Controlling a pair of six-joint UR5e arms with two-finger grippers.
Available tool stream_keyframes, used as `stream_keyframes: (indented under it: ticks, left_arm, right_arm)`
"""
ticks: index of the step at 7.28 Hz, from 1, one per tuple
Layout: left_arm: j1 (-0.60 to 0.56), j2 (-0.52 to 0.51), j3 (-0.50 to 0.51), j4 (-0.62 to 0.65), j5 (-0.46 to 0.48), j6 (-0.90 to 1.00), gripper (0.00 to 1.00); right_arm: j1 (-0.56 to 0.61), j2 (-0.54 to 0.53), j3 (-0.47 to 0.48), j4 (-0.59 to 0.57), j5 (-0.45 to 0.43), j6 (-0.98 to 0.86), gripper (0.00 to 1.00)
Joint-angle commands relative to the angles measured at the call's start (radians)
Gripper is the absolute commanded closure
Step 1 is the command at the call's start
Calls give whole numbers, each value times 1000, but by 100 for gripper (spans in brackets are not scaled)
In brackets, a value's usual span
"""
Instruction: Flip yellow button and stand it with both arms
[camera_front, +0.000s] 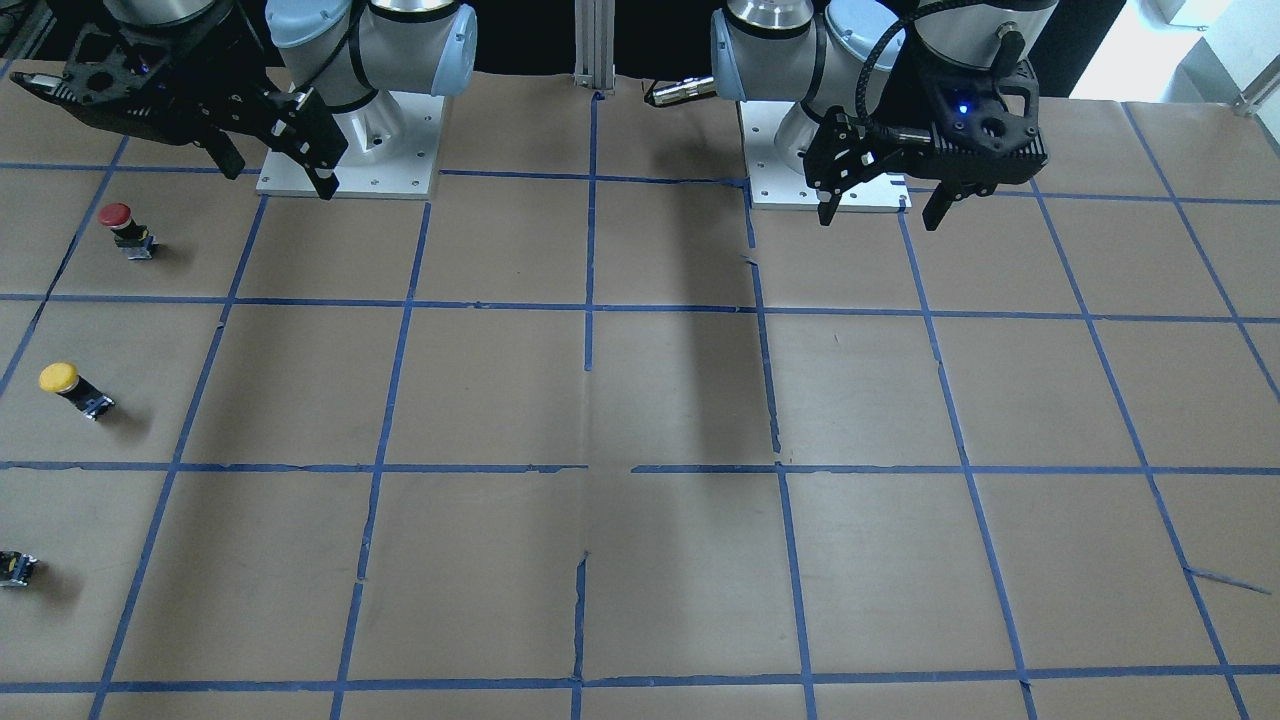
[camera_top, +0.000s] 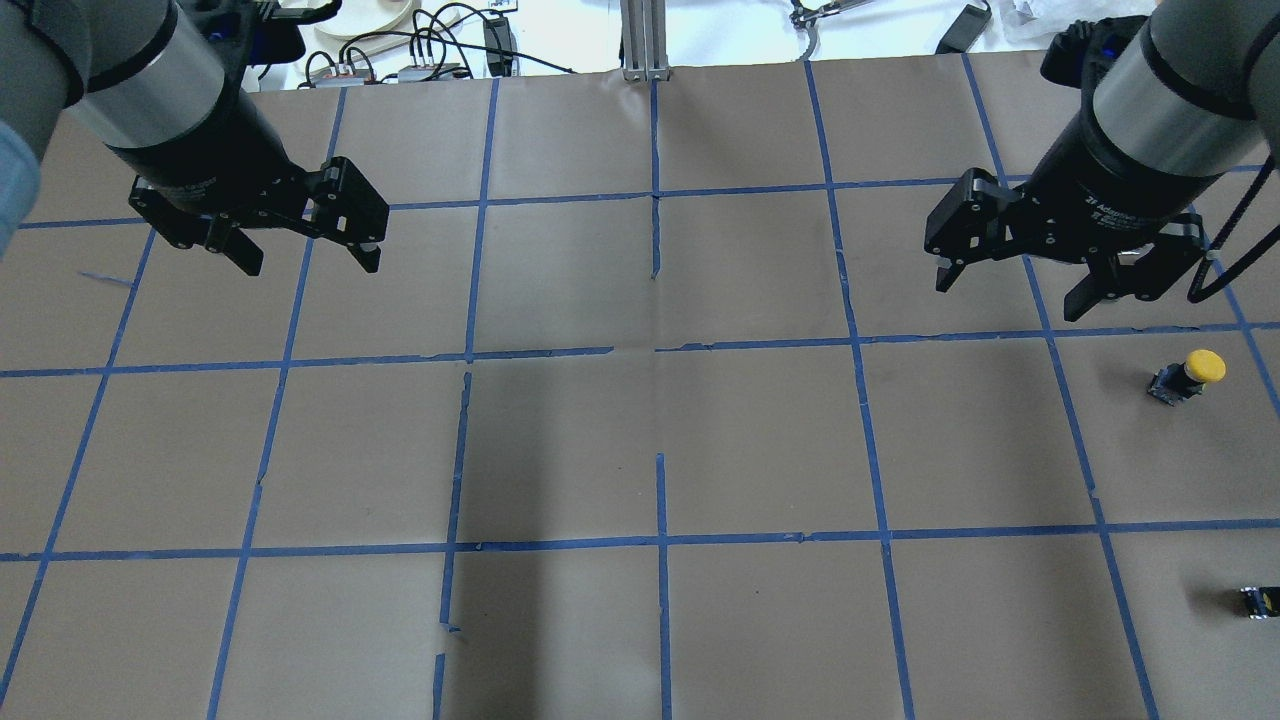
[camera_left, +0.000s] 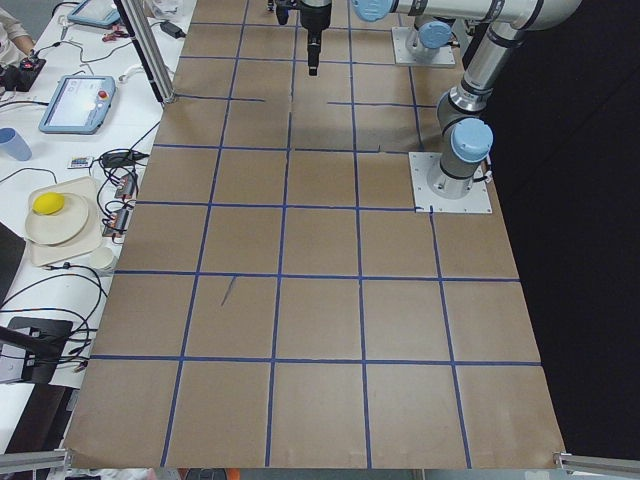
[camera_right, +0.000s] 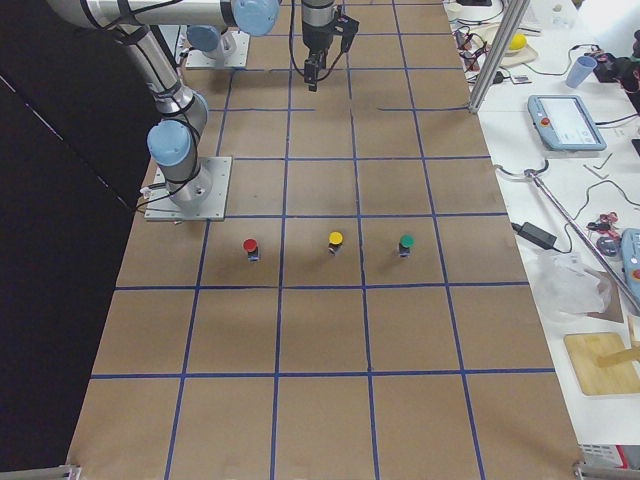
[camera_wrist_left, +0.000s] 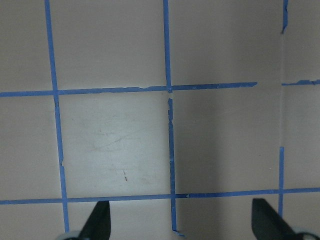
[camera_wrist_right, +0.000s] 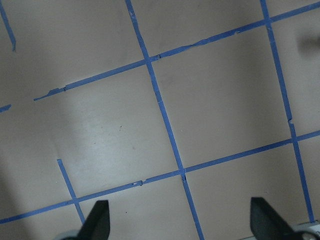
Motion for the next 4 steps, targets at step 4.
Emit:
stream_keyframes:
  ticks: [4]
  left_arm:
    - [12,5,-12,13,-1,0,0]
  right_arm:
    - [29,-3,7,-16,-14,-69,0]
